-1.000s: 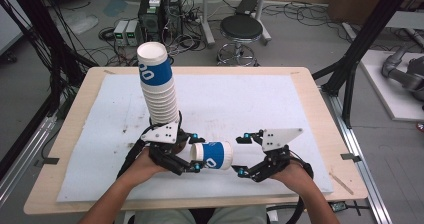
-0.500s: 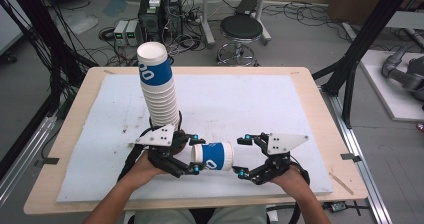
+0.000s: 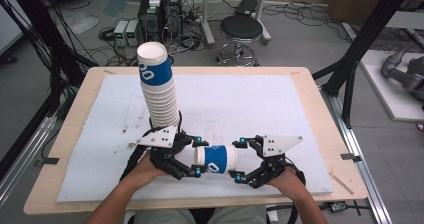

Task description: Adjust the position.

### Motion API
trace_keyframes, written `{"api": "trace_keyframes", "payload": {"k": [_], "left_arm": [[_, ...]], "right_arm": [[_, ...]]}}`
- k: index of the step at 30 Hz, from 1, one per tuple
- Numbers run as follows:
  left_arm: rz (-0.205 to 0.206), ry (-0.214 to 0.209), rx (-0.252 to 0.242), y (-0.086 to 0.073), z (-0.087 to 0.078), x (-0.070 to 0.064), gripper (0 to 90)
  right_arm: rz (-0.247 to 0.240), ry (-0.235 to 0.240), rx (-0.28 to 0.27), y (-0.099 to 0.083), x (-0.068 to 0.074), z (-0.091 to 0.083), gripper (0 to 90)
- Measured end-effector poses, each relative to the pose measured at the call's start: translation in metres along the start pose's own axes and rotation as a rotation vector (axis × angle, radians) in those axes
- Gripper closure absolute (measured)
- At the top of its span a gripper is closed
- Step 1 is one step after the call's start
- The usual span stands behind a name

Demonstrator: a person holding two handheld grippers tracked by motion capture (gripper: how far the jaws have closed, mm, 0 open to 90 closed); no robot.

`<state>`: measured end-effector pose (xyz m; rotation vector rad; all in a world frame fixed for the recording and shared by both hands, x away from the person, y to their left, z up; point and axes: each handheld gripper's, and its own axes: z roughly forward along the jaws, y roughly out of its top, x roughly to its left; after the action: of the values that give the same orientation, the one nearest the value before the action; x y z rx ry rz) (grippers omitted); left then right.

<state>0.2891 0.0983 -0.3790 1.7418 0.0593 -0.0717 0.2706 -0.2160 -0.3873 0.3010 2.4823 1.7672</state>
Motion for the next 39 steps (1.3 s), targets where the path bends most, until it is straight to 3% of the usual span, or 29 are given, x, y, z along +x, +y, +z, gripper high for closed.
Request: {"api": "trace_keyframes", "payload": {"k": [13, 23, 26, 28, 31, 35, 37, 39], "left_arm": [[-0.001, -0.018, -0.034, 0.001, 0.001, 0.0, 30.3], [0.003, -0.015, -0.019, -0.001, 0.001, 0.001, 31.4], [-0.004, -0.008, 0.002, -0.001, 0.002, 0.0, 31.0], [-0.005, 0.023, 0.023, -0.001, 0.003, -0.001, 29.3], [-0.036, 0.051, 0.051, 0.0, 0.004, -0.002, 15.1], [-0.05, 0.081, 0.121, 0.005, 0.0, -0.002, 14.9], [-0.049, 0.083, 0.135, 0.006, -0.001, -0.003, 14.9], [-0.033, 0.081, 0.18, 0.011, -0.004, -0.004, 14.9]], "right_arm": [[0.005, 0.055, -0.041, -0.001, -0.001, 0.003, 19.3], [0.001, 0.051, -0.024, 0.001, -0.002, -0.001, 27.8], [0.003, 0.056, -0.013, 0.002, -0.002, -0.001, 28.1], [0.003, 0.054, 0.0, 0.003, -0.003, -0.002, 28.2], [-0.004, 0.053, 0.02, 0.006, -0.003, -0.003, 28.9], [-0.005, 0.052, 0.065, 0.013, -0.005, -0.005, 29.0], [-0.004, 0.052, 0.091, 0.017, -0.005, -0.006, 29.0], [-0.013, 0.049, 0.122, 0.021, -0.006, -0.006, 29.0]]}}
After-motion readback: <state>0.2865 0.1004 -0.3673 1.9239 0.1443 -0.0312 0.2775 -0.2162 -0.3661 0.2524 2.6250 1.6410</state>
